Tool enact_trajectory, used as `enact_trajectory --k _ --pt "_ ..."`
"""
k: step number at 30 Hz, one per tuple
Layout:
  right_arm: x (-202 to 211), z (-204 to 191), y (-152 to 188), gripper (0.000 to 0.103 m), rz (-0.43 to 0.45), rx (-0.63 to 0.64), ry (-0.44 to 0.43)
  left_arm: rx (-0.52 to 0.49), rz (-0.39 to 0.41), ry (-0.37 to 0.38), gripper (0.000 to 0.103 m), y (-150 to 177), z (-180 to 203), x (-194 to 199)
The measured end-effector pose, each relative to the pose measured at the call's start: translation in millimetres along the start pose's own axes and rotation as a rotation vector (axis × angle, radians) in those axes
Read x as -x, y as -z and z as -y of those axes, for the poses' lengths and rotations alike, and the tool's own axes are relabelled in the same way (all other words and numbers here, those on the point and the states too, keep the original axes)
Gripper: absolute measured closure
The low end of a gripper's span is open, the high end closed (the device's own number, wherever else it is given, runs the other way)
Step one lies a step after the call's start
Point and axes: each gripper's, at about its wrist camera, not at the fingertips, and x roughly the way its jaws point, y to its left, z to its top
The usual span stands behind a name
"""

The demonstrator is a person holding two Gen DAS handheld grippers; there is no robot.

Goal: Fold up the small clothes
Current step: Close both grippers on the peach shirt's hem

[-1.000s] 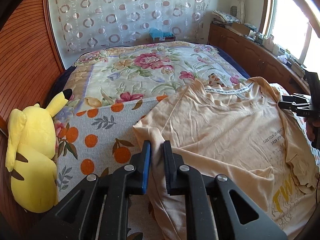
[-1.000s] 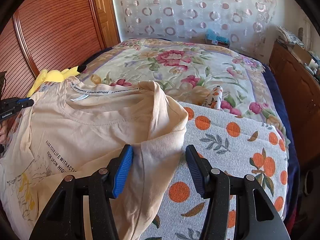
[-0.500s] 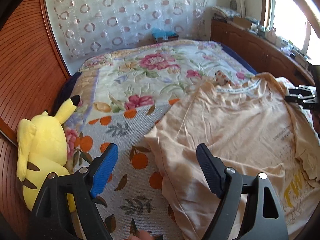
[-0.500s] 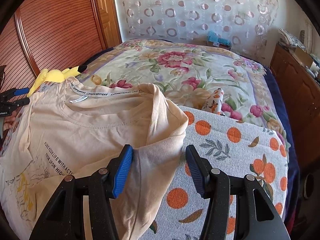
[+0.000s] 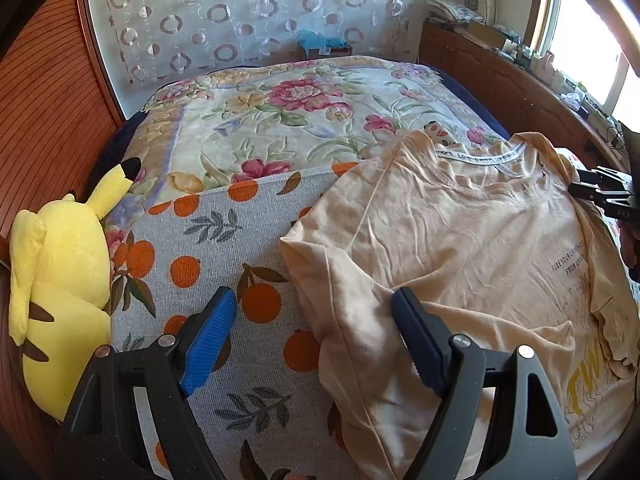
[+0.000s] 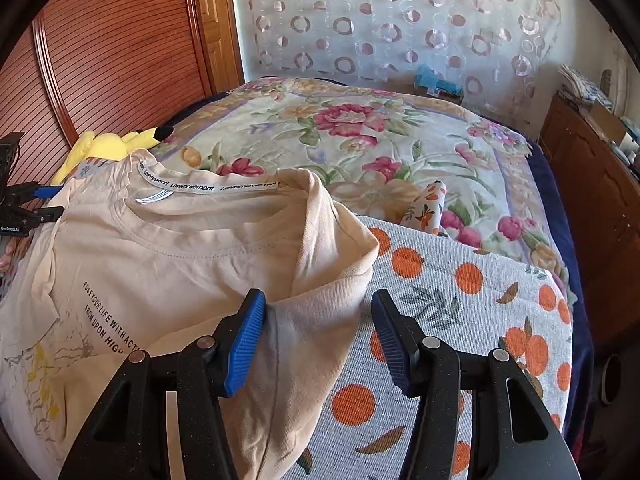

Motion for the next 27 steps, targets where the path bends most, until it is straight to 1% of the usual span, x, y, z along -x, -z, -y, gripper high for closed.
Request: enact_trajectory --k 1,3,5,6,9,10,11,12,13,14,16,19,23,27 --pt "0 0 0 0.046 0.000 0.003 0.001 0.003 0.003 0.005 0.022 0 -1 0" --pt "-1 0 -1 0.046 -0.001 0.011 0.003 0.011 0.012 0.025 0.027 -3 -2 -1" --pt "-1 1 -1 0.046 0.000 0.015 0.001 0.016 0.026 0.040 0.041 -4 -2 1" --pt "-1 2 -1 0.046 0.001 0.016 0.000 0.017 0.030 0.044 0.044 -5 -2 1" --pt "-3 2 -3 0.046 0.002 0.018 0.002 0.006 0.040 0.051 0.060 -5 2 1" --pt "-3 1 -3 0.048 0.001 0.019 0.001 0.001 0.040 0.049 0.068 -5 3 2" --pt "-3 0 -4 0.058 0.003 0.023 -0.003 0.002 0.039 0.049 0.078 -5 3 2" --pt "-3 -2 -4 0.069 0.004 0.029 -0.009 0.007 0.038 0.052 0.083 -5 4 2" --pt "-4 -4 -5 0.076 0.000 0.038 -0.013 0.009 0.036 0.058 0.090 -5 4 3" --pt "-3 -5 -5 0.094 -0.008 0.046 -0.025 0.005 0.040 0.060 0.094 -5 7 6" --pt "-1 -8 -7 0.096 -0.013 0.062 -0.033 -0.011 0.065 0.049 0.097 -5 12 16" --pt "13 -14 -7 0.097 0.026 0.086 -0.034 -0.016 0.126 0.072 0.098 -3 22 44" --pt "50 -21 0 0.097 0.099 0.094 -0.031 -0.044 0.187 0.093 0.098 2 37 84" --pt "89 -25 20 0.097 0.151 0.088 -0.023 -0.075 0.240 0.117 0.098 17 55 122"
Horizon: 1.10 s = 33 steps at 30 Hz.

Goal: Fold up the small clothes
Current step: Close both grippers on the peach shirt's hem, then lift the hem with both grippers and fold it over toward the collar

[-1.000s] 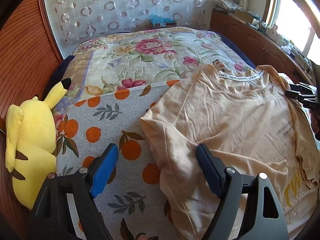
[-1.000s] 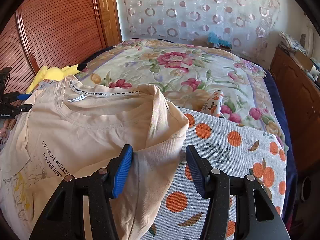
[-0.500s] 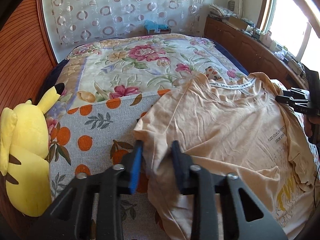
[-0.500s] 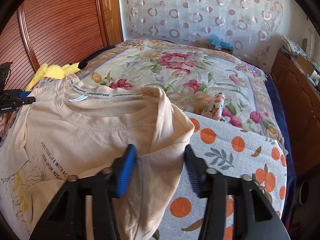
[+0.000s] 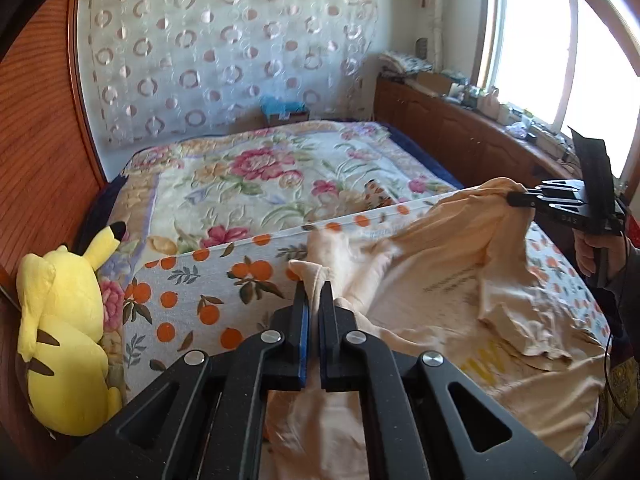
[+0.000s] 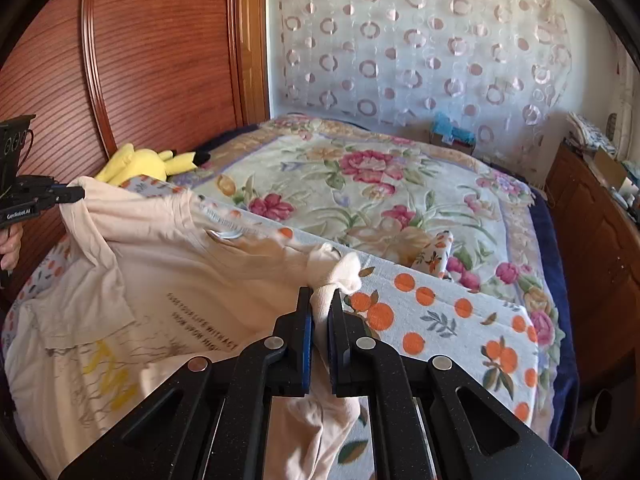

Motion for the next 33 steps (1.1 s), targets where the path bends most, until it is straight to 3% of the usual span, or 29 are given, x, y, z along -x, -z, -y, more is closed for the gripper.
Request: enact_trajectory --k 7,14,18,25,33 --pt "77 -23 42 0.097 0.075 0.008 0.016 -0.031 0.055 0.032 0.098 32 33 59" --pt "150 -53 104 0.097 0.096 0.037 0.002 -0.033 0.088 0.052 0.098 93 61 120" --pt "196 -68 148 0.097 0.086 0.031 -0.032 -0.002 0.088 0.072 0.098 136 72 149" --pt "250 -84 208 0.097 0.014 0.021 -0.064 0.052 0.064 0.083 0.098 181 77 176" --pt "287 -93 231 0.097 -0.066 0.012 -0.066 0.026 0.008 0.047 0.098 203 85 205"
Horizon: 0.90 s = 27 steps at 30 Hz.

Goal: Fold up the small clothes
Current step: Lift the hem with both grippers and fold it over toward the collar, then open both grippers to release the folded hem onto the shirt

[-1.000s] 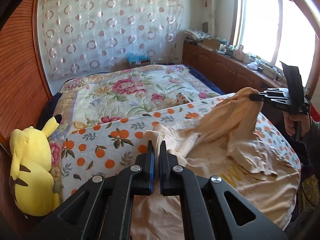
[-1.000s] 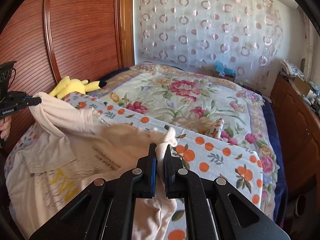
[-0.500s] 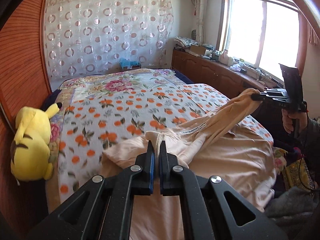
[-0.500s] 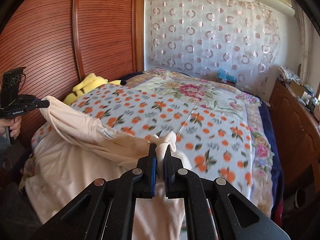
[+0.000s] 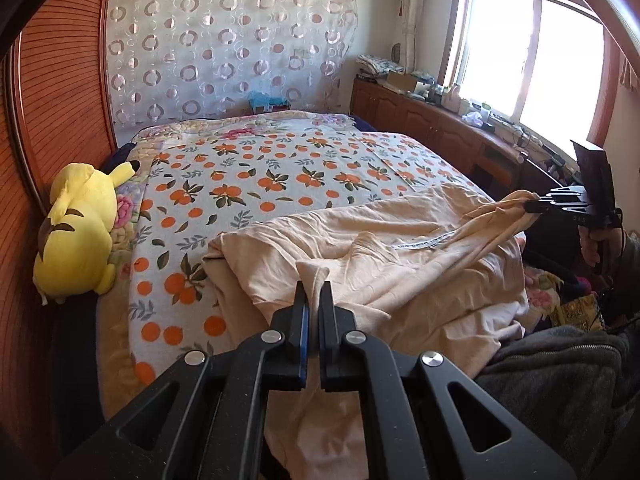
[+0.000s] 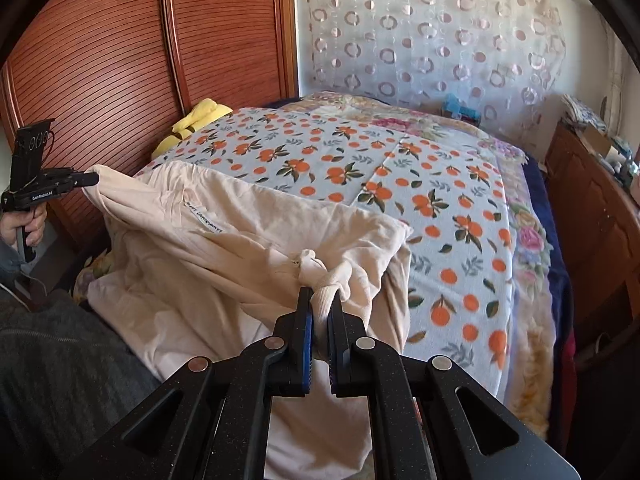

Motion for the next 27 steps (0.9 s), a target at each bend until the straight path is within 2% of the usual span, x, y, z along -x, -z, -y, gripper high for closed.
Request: enact_trajectory --k 5,10,13,19,21,22,23,24,25,26,27 --pt "17 -15 6 0.097 -0.044 -0.005 -0.019 -0.020 -0.036 -0.020 0.098 8 4 6" --pt "7 -17 13 0.097 -0.086 -0.034 -0.032 -0.027 -0.067 -0.007 0.098 14 6 -5" --pt "-5 -11 13 0.097 -0.105 -0.055 -0.027 -0.017 -0.087 -0.037 0.098 18 5 -13" --pt "-10 -18 9 0.097 -0.134 -0.040 -0.018 -0.035 -0.090 -0.032 0.098 14 11 -11" --pt "-7 -18 7 0.095 -0.129 -0.034 -0.024 -0.042 -0.083 -0.041 0.089 11 11 -10" --pt "-2 -19 5 0.093 -0.122 -0.026 -0.024 -0.044 -0.078 -0.048 0.069 10 11 -10" --pt "0 -19 5 0.090 -0.116 -0.020 -0.018 -0.044 -0.072 -0.052 0.054 9 9 -10" --pt "2 -19 4 0.085 -0.110 -0.016 -0.012 -0.041 -0.069 -0.050 0.051 7 8 -12" --pt "5 -17 3 0.082 -0.101 -0.013 -0.003 -0.036 -0.069 -0.052 0.041 5 7 -15" --pt "8 -15 2 0.075 -0.092 -0.014 0.007 -0.033 -0.067 -0.057 0.030 4 6 -17" --pt "10 -13 -1 0.066 -0.085 -0.017 0.015 -0.031 -0.061 -0.065 0.026 2 4 -21"
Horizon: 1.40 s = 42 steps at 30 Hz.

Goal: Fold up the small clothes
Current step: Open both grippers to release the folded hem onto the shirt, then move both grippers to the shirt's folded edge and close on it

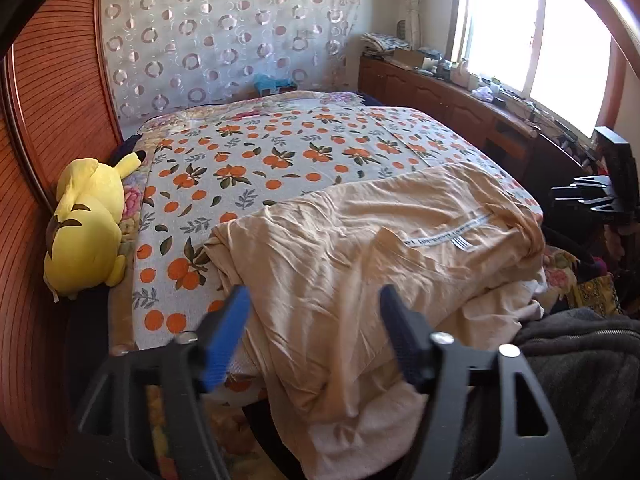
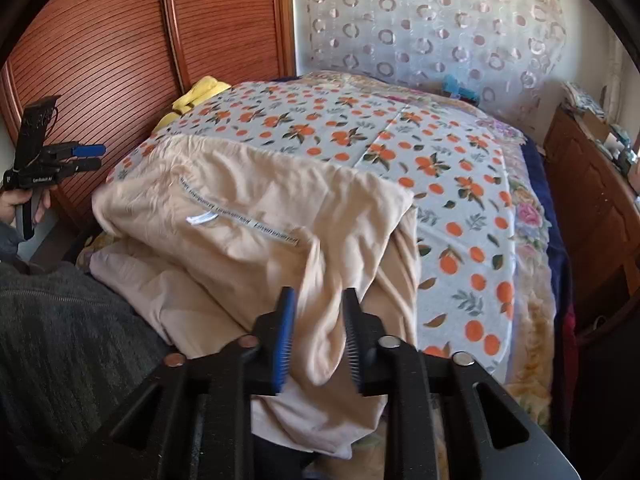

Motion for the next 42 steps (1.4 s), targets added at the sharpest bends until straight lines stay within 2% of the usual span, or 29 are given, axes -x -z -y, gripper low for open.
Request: enact_trajectory --k 2,3,8,16,20,32,42 --pt "3 3 -2 0.056 0.012 -0.001 0.011 -0.002 0.003 -0.014 0.023 -4 -2 -8" --pt "3 4 -4 0.054 0.021 0.001 0.017 0.000 -0.001 -0.014 0.023 -6 -4 -14" --pt "-12 15 -13 0.048 0.047 -0.020 0.024 0.048 -0.019 -0.004 0.023 -15 -20 -45" --pt "-49 24 -29 0.045 0.058 -0.029 0.041 0.062 -0.031 -0.021 0.023 -27 -30 -76" --pt "-69 31 -35 0.035 0.058 -0.033 0.052 0.077 -0.029 -0.035 0.023 -35 -39 -89" --pt "-143 75 -53 0.034 -0.011 -0.136 0.086 0.128 -0.071 -0.065 0.023 -40 -63 -121" --pt "-169 83 -59 0.034 -0.038 -0.151 0.060 0.141 -0.069 -0.057 0.023 -34 -67 -128"
